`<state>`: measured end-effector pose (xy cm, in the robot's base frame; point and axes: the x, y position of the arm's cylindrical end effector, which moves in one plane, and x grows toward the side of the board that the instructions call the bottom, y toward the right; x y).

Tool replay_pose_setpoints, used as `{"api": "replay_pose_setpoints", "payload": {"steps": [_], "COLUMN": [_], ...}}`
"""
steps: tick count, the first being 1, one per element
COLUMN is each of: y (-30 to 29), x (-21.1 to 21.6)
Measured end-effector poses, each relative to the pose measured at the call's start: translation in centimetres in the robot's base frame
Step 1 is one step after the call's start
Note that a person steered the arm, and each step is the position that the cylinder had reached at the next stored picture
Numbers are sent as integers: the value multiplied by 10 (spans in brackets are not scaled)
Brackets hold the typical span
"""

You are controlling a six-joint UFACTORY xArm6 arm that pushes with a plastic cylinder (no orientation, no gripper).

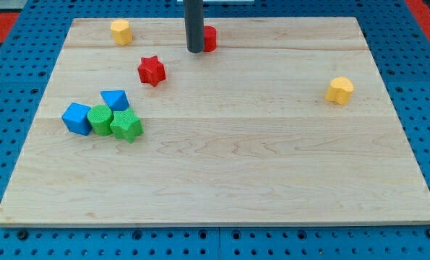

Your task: Push red circle to the top center

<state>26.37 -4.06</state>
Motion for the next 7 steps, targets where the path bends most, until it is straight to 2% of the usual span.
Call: {"api": "replay_pose_setpoints", "payload": {"steps": [1, 4, 7], "y": [5, 18, 54], "x": [-11, -1, -18]}}
